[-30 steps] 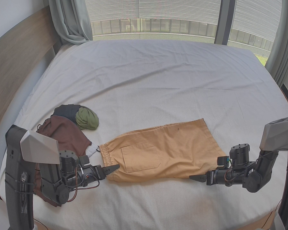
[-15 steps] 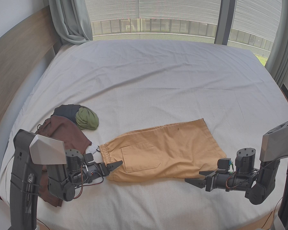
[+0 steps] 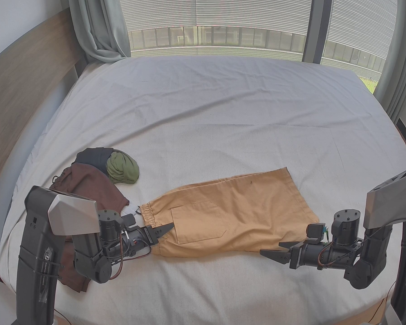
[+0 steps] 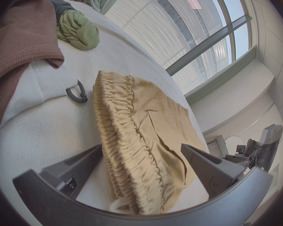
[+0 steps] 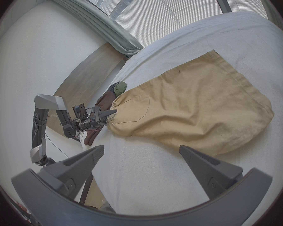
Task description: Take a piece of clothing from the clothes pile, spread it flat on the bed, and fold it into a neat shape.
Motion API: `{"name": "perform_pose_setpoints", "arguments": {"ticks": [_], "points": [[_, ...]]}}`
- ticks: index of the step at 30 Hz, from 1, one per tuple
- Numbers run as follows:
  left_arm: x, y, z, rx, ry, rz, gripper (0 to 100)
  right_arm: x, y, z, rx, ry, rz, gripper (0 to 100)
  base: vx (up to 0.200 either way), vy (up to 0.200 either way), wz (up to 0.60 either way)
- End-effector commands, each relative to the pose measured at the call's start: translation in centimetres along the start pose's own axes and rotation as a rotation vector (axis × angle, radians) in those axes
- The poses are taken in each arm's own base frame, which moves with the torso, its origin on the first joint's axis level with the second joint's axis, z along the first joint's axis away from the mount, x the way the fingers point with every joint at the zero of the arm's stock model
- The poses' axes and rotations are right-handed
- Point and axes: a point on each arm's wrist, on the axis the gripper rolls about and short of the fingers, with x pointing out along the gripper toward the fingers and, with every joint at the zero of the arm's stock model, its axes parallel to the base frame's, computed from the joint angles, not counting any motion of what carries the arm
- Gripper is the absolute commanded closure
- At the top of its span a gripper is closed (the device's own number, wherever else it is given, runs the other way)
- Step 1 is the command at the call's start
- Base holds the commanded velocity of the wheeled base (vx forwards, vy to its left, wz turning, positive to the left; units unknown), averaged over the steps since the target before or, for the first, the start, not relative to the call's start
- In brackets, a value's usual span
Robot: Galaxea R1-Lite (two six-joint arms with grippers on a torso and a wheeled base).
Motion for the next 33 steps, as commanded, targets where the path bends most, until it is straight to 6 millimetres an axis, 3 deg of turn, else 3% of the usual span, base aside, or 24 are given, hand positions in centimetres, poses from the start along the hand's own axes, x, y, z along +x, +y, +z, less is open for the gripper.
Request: {"name": "perform_pose_setpoints", "arguments": {"ticks": [1,10,18,22,33], "points": [[0.1,-0.1,0.0,0.002,-0.003,-0.007,100,0.3,-0.5,0.6,0.004,-0.029,-0.006,0,0.0,0.0,0.0],[-1.6,-1.2,0.8,-0.003,-0.004,-0.006,100,2.3,-2.4,1.9,0.048,-0.091,-0.012,0,0.0,0.0,0.0],[-3.5,-2.7,1.6,-0.002,0.013,-0.038,100,2.1,-3.2,1.6,0.065,-0.084,-0.034,0,0.0,0.0,0.0],[-5.5,-3.5,2.3,-0.006,0.025,-0.061,100,1.9,-3.5,1.7,0.069,-0.092,-0.041,0,0.0,0.0,0.0],[-9.9,-2.0,3.8,-0.056,0.021,-0.05,100,2.0,-3.3,1.6,0.064,-0.083,-0.029,0,0.0,0.0,0.0]]}}
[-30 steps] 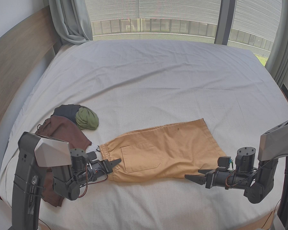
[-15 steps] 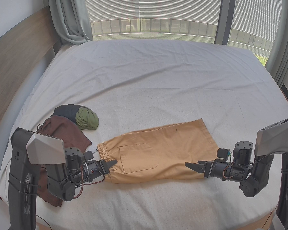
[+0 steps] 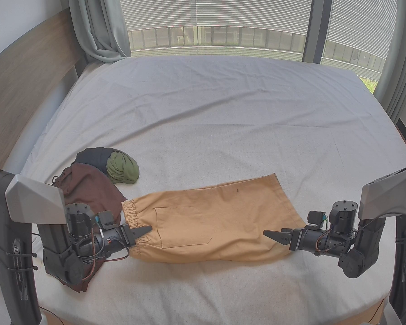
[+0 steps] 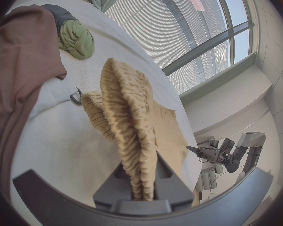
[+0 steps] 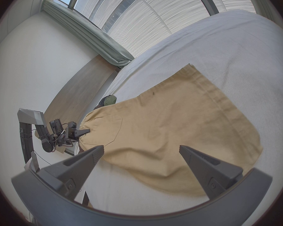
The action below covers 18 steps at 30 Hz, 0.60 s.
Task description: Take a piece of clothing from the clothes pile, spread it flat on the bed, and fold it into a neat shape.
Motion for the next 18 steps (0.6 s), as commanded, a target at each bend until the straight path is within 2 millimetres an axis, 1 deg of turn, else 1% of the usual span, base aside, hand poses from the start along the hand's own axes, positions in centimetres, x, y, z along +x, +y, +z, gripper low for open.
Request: {"name": "perform_pose_setpoints", "arguments": {"ticks": [1,6,9,13,18], "points": [[-2.0,0.3,0.9,-0.012,-0.029,0.012,100,0.1,0.1,-0.1,-0.002,0.005,0.004,0,0.0,0.0,0.0],[-3.4,1.4,1.1,-0.042,-0.027,0.018,100,0.1,0.1,-0.2,-0.002,0.007,0.005,0,0.0,0.0,0.0],[-4.0,1.8,1.1,-0.054,-0.025,0.021,100,0.1,0.1,-0.1,-0.001,0.006,0.003,0,0.0,0.0,0.0],[-5.5,2.5,1.6,-0.035,-0.04,0.024,100,0.1,0.1,-0.2,-0.002,0.007,0.005,0,0.0,0.0,0.0],[-6.2,2.8,1.4,-0.037,-0.035,0.027,100,0.2,0.1,-0.3,0.001,0.013,0.004,0,0.0,0.0,0.0]]}}
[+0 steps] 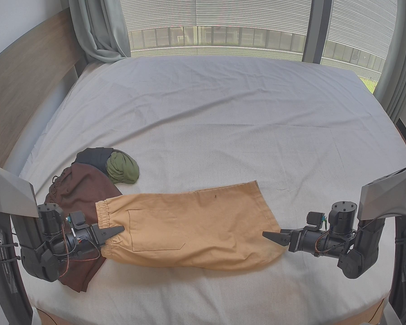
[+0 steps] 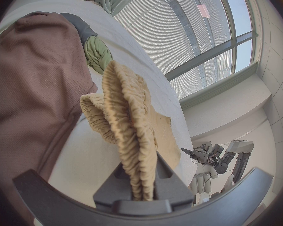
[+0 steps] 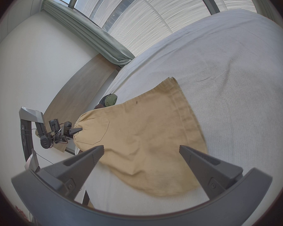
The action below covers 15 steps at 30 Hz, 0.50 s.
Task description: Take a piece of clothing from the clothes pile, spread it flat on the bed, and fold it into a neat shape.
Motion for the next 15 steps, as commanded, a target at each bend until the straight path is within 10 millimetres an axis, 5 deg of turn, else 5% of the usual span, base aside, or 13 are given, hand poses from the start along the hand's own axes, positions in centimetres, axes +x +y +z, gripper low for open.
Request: {"name": "perform_pose_setpoints", "arguments": {"ticks": [1,9,15], "points": [[-0.7,0.2,-0.1,-0.01,-0.004,0.011,100,0.1,0.0,-0.2,0.002,0.007,0.001,0,0.0,0.0,0.0],[-0.2,-0.8,0.0,0.013,0.009,-0.021,100,0.1,0.0,-0.2,0.002,0.005,0.0,0,0.0,0.0,0.0],[2.6,-4.0,0.1,0.037,0.031,-0.122,100,0.0,0.1,0.1,-0.001,-0.004,0.003,0,0.0,0.0,0.0]]}}
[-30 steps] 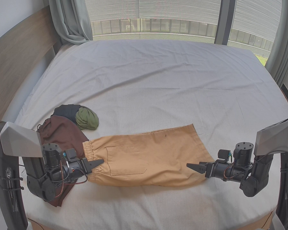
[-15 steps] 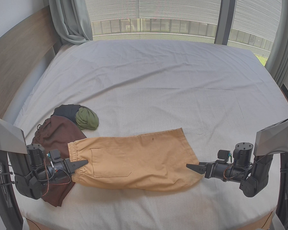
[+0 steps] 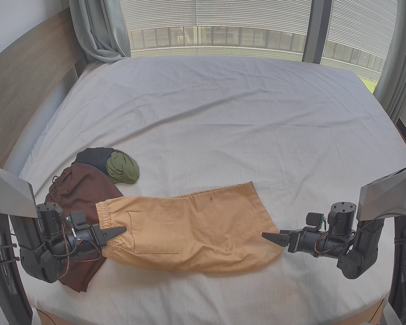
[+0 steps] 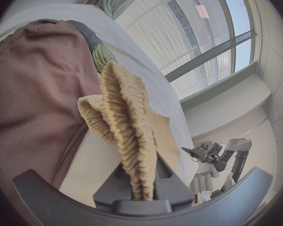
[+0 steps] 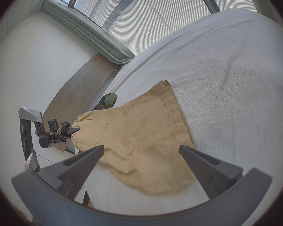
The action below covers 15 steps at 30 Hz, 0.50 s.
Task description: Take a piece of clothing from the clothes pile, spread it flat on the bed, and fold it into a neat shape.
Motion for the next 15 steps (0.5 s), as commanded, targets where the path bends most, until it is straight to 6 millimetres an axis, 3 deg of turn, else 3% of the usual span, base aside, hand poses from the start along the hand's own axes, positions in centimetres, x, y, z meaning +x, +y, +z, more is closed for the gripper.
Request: {"name": "perform_pose_setpoints", "arguments": {"ticks": [1,7,8,15], "points": [[2.2,-2.8,0.6,0.025,-0.004,-0.083,100,-0.1,0.1,0.3,-0.003,-0.011,0.003,0,0.0,0.0,0.0],[5.6,-6.0,0.8,0.053,-0.024,-0.158,100,-0.2,0.0,0.6,-0.004,-0.023,-0.001,0,0.0,0.0,0.0],[7.1,-7.3,0.6,0.063,-0.02,-0.199,100,-0.3,-0.1,0.7,0.0,-0.027,-0.002,0,0.0,0.0,0.0],[9.2,-9.7,0.6,0.029,-0.005,-0.292,100,-0.5,-0.7,1.5,0.002,-0.06,-0.017,0,0.0,0.0,0.0]]}}
